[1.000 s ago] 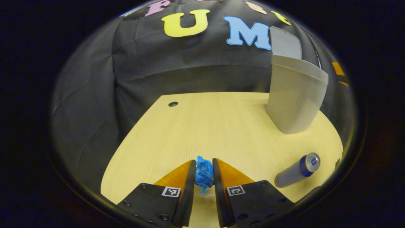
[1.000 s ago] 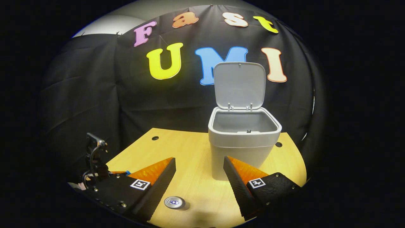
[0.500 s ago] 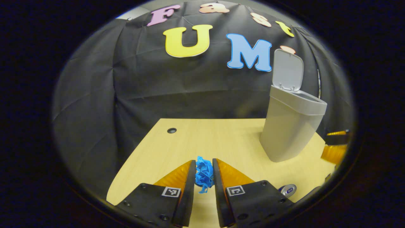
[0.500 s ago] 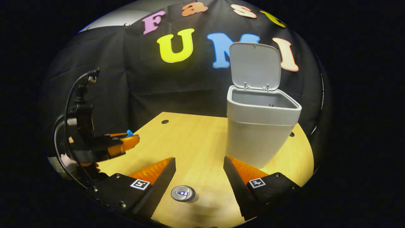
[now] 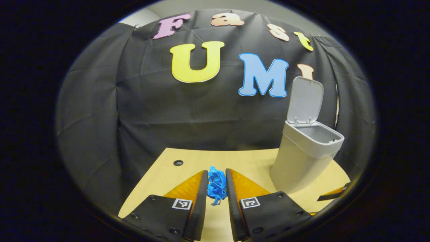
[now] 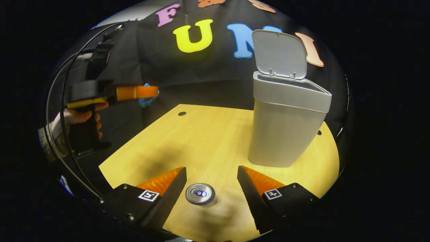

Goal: Press the lid of the desktop garbage bin to open it, pick up the crumpled paper on the desktop and throw it into the bin, then pick up the pop can on the desktop and drop it into the bin, and finally close the garbage bin lid.

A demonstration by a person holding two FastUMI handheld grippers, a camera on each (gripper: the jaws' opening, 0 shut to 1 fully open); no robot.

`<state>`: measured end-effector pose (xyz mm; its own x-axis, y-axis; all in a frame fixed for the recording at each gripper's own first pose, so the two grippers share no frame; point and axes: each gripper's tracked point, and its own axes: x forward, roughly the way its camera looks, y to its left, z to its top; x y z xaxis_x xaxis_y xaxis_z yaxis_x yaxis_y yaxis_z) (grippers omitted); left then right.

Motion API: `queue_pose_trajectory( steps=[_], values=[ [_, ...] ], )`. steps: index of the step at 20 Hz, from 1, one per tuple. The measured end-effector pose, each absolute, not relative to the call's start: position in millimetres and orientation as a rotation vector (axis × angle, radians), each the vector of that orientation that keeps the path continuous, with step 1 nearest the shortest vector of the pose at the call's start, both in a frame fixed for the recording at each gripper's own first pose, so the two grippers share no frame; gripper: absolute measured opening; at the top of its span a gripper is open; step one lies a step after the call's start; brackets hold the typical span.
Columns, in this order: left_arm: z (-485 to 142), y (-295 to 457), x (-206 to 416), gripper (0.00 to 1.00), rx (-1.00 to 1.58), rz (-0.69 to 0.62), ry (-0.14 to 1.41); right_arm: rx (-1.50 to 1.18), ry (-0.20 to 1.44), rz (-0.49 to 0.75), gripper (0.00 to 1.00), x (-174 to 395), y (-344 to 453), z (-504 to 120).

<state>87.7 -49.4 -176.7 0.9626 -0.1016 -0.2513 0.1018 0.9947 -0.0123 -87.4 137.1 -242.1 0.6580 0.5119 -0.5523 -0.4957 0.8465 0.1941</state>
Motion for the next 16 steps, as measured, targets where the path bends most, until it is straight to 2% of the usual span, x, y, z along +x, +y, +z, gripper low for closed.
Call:
queue_pose_trajectory(
  steps=[2,6,7,16],
  values=[
    [-156,-58,97,0.41,-0.012,-0.117,0.228,0.027,0.639,0.581,0.98,-90,140,-246],
    [-121,-88,120,0.36,-0.003,-0.174,0.180,0.028,0.650,0.611,0.98,-95,147,-255],
    [-115,-100,125,0.41,0.002,-0.193,0.168,0.024,0.653,0.620,0.98,-96,149,-257],
    [-73,-197,160,0.41,0.092,-0.390,0.098,-0.031,0.710,0.670,0.98,-109,154,-295]
  ],
)
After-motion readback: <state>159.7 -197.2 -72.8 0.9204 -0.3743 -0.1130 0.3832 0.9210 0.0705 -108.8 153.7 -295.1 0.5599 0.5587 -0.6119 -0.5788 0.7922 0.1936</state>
